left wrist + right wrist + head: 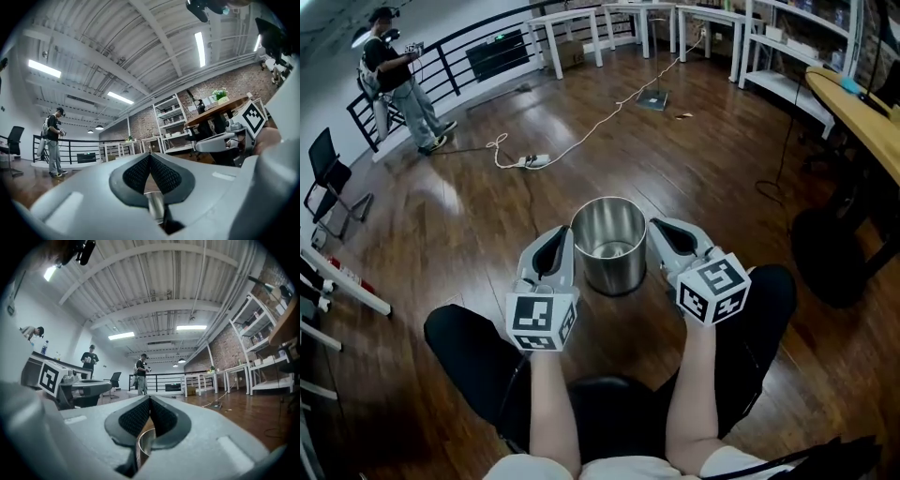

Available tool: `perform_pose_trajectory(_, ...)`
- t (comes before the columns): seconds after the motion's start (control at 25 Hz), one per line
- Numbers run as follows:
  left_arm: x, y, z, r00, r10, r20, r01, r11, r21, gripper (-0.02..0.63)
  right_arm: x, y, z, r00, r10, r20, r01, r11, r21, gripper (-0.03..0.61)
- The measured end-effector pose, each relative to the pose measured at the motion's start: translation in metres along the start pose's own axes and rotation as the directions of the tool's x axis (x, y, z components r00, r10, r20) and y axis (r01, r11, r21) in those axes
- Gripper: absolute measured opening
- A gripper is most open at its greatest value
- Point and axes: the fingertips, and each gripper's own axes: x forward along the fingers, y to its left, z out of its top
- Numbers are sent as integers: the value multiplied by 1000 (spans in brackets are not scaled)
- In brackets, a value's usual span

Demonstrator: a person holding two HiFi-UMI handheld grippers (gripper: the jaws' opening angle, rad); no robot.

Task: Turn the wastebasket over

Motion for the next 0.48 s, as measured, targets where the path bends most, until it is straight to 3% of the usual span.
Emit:
perform_pose_trajectory(0.12, 15, 12, -4, 999, 11, 30, -11, 1000, -19, 17, 5, 1, -9, 999, -39, -22, 38, 998, -48, -8)
perform_pose_trajectory(0.24, 33, 18, -30, 1000, -14, 15, 15, 998, -59, 17, 19, 4, -27, 999, -21, -45, 17, 996, -87, -8)
perform_pose_trajectory(0.4, 52, 41, -86, 997, 6, -81, -17, 991, -130, 19, 41, -3, -62, 985, -16, -170, -2, 995, -102, -8)
perform_pose_trajectory(0.48, 56, 63, -115, 989, 36, -143, -59, 985, -162, 57, 57, 1, -77, 979, 17, -202, -34, 996, -84, -8)
